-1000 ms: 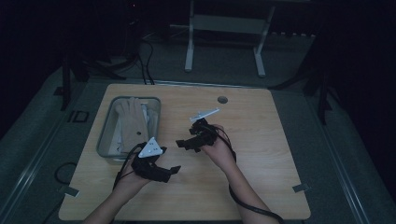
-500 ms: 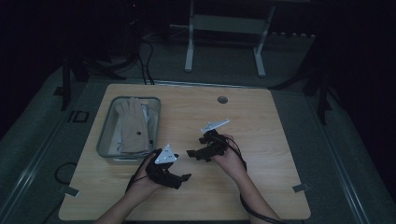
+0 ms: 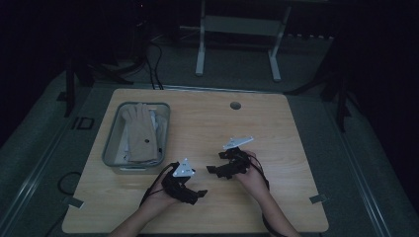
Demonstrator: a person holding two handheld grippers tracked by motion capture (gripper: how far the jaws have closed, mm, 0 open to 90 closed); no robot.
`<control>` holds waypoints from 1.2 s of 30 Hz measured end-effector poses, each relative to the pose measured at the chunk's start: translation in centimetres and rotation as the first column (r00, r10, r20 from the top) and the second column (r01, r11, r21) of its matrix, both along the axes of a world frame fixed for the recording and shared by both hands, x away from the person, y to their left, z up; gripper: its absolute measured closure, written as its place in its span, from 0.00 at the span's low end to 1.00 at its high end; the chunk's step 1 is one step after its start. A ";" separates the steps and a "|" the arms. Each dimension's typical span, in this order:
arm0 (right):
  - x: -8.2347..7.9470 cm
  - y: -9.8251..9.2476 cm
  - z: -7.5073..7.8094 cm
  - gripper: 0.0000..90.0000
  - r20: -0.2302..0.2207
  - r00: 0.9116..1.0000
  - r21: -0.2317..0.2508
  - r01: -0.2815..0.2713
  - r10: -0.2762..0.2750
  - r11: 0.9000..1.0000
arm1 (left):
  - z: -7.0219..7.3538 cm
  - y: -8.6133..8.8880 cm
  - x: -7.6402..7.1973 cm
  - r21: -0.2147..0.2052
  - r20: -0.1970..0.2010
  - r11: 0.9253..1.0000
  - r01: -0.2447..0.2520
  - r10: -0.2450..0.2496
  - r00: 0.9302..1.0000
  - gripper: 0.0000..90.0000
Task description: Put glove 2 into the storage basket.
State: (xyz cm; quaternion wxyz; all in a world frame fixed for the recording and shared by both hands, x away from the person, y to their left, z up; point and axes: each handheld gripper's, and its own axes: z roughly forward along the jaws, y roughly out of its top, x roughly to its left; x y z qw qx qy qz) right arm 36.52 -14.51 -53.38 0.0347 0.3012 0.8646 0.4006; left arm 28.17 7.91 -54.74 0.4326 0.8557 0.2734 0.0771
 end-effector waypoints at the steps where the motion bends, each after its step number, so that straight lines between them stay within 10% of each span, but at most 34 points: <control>1: -0.1 -0.2 -0.1 0.20 0.004 1.000 0.000 -0.002 0.002 1.000 | 0.0 -0.1 0.0 -0.004 -0.004 1.000 0.001 -0.001 1.000 0.16; 13: -0.8 -1.1 -1.6 0.20 -0.012 1.000 0.008 -0.012 0.012 1.000 | -0.7 -1.0 -0.4 -0.001 0.002 1.000 0.024 -0.024 1.000 0.16; 36: -1.5 -2.2 -3.5 0.17 0.109 0.994 -0.020 -0.021 0.023 1.000 | -1.8 -0.9 -0.9 -0.051 0.020 0.999 0.018 -0.017 1.000 0.16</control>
